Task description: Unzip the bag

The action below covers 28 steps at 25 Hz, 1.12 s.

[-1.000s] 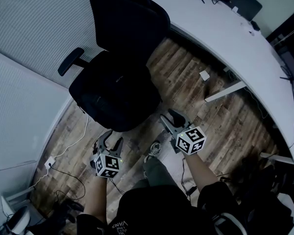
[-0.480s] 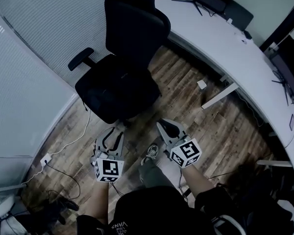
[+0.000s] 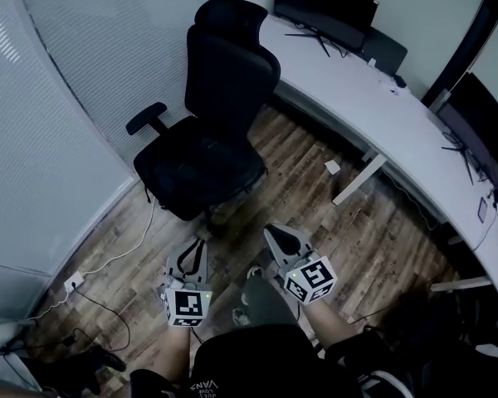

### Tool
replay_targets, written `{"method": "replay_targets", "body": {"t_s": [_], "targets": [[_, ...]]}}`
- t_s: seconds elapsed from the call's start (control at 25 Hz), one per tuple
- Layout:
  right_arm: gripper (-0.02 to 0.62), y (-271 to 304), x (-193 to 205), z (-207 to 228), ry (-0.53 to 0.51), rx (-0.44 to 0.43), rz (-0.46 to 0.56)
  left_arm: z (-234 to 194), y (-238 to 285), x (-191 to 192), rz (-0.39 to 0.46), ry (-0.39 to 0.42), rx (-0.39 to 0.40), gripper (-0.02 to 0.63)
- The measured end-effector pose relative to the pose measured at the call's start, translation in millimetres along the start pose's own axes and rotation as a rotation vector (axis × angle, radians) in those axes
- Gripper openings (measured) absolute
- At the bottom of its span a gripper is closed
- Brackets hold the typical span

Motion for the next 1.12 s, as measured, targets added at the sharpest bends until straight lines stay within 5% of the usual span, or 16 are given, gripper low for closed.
{"method": "replay_targets", "body": {"t_s": [1.12], "targets": [[0.046, -82, -74, -4, -0.003, -0.142, -0.072, 73, -46, -90, 0.026, -0.112, -0.156, 0.02]]}}
Point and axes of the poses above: the fingertips, and each gripper's own axes: y forward along the fingers, z to its right, x out of its underside, the point moved 3 cm from there along -y, backward along the fingers, and after that the axes turned 12 degrees about z, right-handed, at the moved point
